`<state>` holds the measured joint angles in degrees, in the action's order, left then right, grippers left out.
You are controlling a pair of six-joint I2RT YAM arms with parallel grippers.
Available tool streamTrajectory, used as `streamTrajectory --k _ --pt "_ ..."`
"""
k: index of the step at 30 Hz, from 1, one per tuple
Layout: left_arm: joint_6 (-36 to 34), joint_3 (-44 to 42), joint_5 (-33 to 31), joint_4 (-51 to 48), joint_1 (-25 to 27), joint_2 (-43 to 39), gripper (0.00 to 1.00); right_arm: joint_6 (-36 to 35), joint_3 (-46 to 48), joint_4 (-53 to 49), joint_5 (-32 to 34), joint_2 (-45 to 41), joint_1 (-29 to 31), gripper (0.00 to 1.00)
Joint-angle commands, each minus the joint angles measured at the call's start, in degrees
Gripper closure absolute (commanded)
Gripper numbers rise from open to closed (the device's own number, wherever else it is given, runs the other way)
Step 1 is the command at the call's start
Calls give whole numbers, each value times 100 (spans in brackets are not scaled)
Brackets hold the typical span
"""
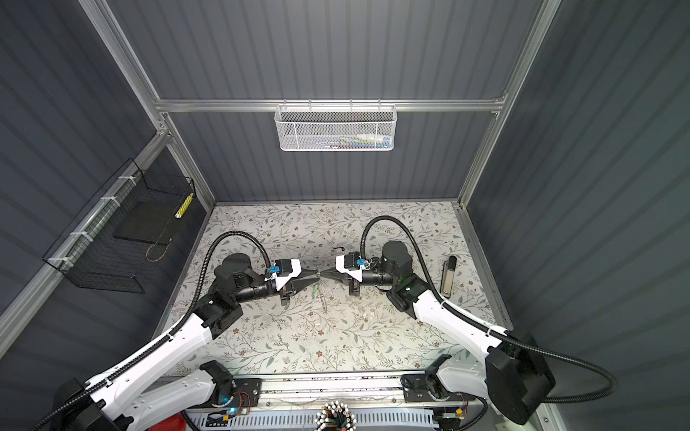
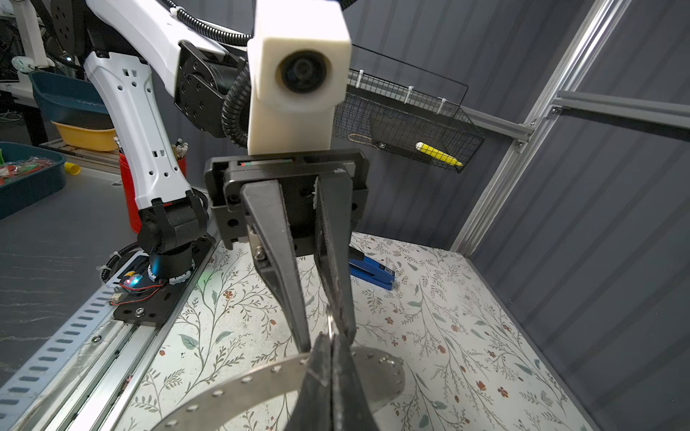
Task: Put the keys on the keyring
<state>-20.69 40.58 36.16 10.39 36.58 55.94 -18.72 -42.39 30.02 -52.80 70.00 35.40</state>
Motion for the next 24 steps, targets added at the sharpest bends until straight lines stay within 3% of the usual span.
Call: streamTrajectory --k 1,7,8,10,15,19,24 --pt "65 207 154 121 -33 -70 82 -78 38 74 -152 25 11 100" --pt "-59 298 223 16 -28 7 97 -62 31 85 -142 41 10 100" --pt "-107 355 188 -79 -28 36 100 -68 38 43 -86 41 8 96" --pt "-346 657 -77 -693 -22 180 100 -280 11 -350 337 -98 2 77" --pt "-1074 1421 -831 -2187 65 421 100 -883 120 -1177 1615 -548 -7 59" --pt "-1607 1954 -1400 -3073 296 751 100 -1162 2 -1873 2047 -785 -9 56" --pt "-2041 2603 -1986 -3915 547 1172 100 -957 -17 -1912 2017 -799 -9 57"
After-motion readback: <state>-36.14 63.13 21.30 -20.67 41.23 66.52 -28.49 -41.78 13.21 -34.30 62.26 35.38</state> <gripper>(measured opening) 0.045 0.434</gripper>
